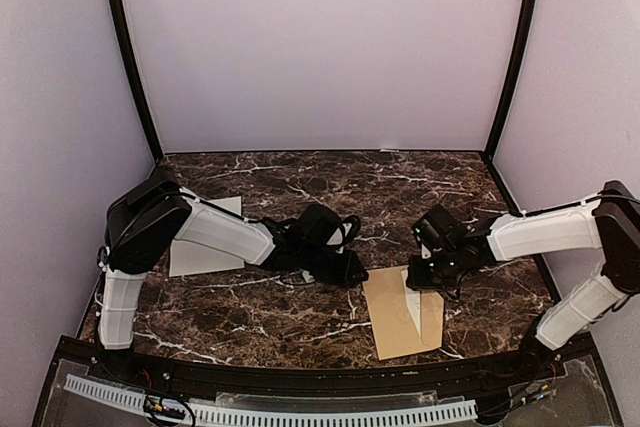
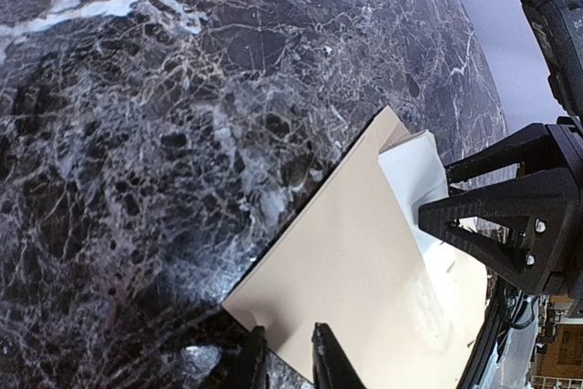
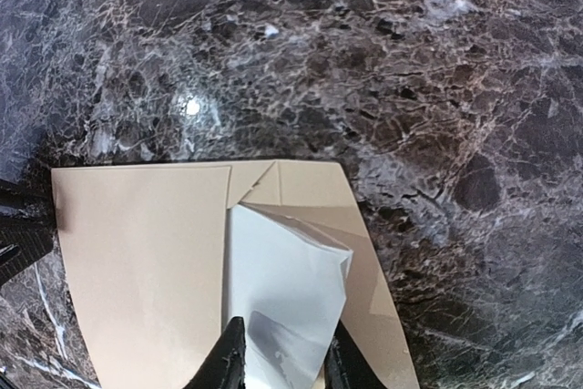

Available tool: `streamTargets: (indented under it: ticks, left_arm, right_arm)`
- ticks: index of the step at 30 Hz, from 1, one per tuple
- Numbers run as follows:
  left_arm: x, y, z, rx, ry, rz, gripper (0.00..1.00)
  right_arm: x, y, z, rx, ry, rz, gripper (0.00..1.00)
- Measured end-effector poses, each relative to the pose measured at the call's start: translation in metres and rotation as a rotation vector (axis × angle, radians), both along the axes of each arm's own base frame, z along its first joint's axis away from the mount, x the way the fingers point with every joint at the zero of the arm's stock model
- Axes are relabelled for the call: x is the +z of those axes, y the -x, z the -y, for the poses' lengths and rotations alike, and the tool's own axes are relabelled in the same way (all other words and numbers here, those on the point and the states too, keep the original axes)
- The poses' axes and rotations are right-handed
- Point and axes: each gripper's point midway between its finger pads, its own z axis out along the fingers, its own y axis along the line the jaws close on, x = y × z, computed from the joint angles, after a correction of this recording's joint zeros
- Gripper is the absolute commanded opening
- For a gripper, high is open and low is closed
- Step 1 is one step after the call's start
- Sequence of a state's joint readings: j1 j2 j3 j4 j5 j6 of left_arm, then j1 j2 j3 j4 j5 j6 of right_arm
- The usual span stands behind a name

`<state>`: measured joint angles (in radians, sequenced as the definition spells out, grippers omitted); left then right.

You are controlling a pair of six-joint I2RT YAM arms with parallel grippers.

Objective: Place the letter into the envelope and seal it
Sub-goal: Place the letter in the envelope.

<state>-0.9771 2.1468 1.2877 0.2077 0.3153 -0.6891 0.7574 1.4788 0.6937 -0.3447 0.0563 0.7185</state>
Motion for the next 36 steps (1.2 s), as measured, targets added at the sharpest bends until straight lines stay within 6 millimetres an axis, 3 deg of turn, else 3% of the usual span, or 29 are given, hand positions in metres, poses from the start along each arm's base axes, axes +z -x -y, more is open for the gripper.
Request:
streamTargets:
  ticks: [8,15,27,36]
  left_arm:
    - [0.0,0.0,0.0,0.001,-0.003,0.001,0.17]
    - [-0.001,0.0,-0.001,0.003,-0.003,0.0,0.18]
    - [-0.001,-0.001,-0.002,0.011,-0.002,0.007,0.18]
    - [0.001,0.001,0.001,0.004,0.029,0.003,0.22]
  right_arm:
    - [0.0,-0.001,0.0,-0.016,-0.005,-0.004,0.24]
    - [0.001,-0.002,0.001,-0.038,-0.014,-0.006,0.32]
    - [0.002,0.006,0.016,-0.08,-0.084,-0.034,0.29]
    - [0.0,0.008,0.017,-0.095,-0.142,-0.039,0.09]
